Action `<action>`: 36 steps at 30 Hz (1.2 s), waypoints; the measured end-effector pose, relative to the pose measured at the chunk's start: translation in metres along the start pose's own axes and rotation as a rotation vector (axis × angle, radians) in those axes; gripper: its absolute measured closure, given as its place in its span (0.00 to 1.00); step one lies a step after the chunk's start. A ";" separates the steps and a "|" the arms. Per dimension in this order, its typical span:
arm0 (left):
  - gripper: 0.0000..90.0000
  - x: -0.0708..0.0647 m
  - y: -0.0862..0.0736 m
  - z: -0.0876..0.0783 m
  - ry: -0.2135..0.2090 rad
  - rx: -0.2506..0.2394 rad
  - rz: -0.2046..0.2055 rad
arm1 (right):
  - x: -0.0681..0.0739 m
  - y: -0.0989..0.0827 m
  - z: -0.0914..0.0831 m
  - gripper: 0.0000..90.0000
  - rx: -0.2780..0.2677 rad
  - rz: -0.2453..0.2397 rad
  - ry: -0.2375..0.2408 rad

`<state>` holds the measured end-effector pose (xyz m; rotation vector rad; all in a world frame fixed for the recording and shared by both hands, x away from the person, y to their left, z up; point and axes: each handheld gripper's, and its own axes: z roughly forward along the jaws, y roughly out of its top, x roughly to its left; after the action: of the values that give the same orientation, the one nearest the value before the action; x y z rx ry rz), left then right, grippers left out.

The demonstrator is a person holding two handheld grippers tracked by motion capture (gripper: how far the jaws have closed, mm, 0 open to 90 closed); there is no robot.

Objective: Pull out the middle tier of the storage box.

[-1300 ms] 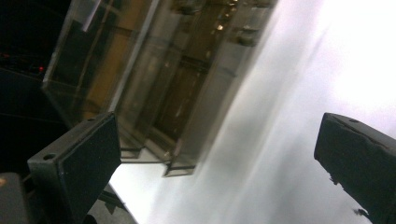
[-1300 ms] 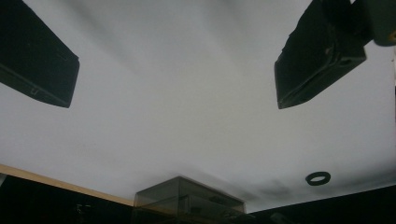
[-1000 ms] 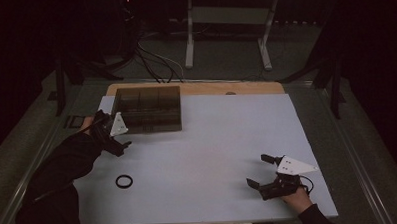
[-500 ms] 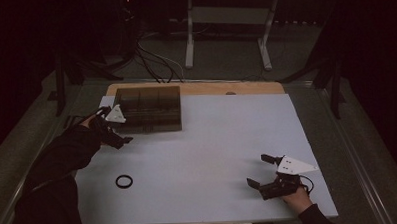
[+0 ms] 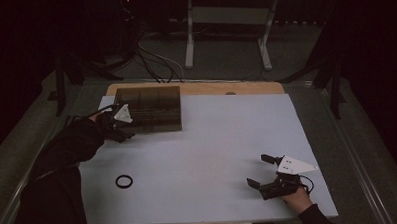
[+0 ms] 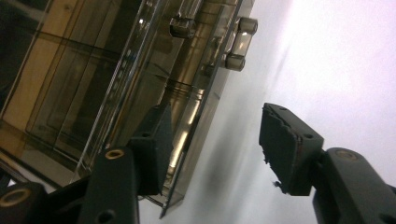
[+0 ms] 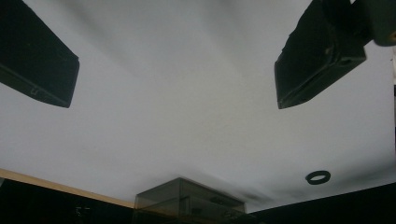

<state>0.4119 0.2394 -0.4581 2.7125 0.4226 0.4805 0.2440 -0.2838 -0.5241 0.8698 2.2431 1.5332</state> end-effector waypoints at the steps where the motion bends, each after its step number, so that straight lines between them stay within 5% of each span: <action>1: 0.55 0.001 0.001 0.001 0.000 0.018 0.031 | 0.000 0.000 0.000 0.00 0.001 0.000 0.000; 7: 0.74 0.007 0.005 0.006 -0.007 0.052 0.193 | 0.000 0.000 0.000 0.00 0.000 0.004 0.002; 11: 0.81 0.010 0.008 0.011 -0.024 0.088 0.238 | 0.000 0.000 0.000 0.00 0.001 0.004 0.003; 23: 0.90 0.014 0.019 0.020 -0.073 0.171 0.291 | 0.000 0.000 0.000 0.00 0.002 0.007 0.004; 36: 0.95 0.019 0.023 0.022 -0.110 0.181 0.325 | -0.001 -0.001 0.000 0.00 0.004 0.005 0.007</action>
<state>0.4427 0.2189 -0.4638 2.9807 -0.0077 0.3889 0.2443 -0.2843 -0.5246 0.8731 2.2509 1.5371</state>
